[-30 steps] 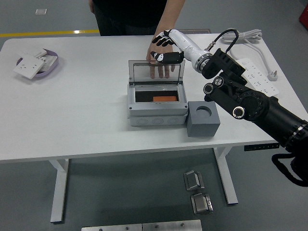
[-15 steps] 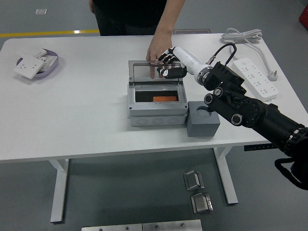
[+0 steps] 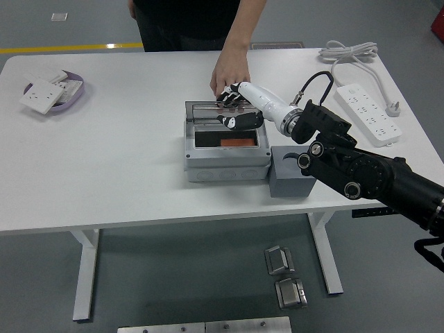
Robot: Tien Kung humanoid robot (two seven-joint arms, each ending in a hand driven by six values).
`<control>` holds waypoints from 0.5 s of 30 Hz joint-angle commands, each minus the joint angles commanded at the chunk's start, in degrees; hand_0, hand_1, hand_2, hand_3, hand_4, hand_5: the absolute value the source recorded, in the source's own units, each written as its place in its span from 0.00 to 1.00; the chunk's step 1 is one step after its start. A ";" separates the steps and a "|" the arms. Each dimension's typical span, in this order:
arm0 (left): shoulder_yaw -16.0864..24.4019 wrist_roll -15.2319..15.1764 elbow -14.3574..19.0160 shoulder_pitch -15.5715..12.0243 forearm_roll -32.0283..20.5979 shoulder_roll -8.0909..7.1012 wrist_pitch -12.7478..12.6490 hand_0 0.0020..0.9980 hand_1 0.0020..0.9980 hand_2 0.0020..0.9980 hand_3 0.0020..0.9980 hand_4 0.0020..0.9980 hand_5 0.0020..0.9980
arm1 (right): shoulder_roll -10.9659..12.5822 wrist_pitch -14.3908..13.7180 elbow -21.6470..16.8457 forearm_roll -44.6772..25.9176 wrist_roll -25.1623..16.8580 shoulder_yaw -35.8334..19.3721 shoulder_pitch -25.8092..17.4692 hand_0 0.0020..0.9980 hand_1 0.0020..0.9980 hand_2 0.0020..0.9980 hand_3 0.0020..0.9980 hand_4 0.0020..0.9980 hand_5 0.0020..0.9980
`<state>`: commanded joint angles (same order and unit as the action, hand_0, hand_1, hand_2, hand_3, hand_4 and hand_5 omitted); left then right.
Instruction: Pick up the cylinder from the cube,place it in the box,flap close box
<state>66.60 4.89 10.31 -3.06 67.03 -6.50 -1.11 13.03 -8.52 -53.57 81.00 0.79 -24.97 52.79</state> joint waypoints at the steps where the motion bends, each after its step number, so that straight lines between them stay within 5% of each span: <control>1: 0.03 0.00 0.00 -0.05 -0.03 0.03 -0.02 0.60 0.62 0.61 0.61 0.67 0.29 | 0.30 -0.01 -0.66 0.24 0.12 -0.05 -0.25 0.77 0.69 0.67 0.69 0.64 0.29; 15: -0.39 -0.59 0.00 -0.31 -0.84 0.46 -0.04 0.60 0.62 0.61 0.61 0.67 0.29 | 2.84 0.25 -10.40 10.75 4.53 -6.00 -6.17 0.76 0.69 0.68 0.69 0.64 0.29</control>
<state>66.21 4.30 10.31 -3.37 66.19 -6.04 -1.15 15.86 -8.27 -63.97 91.75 5.32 -30.97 46.62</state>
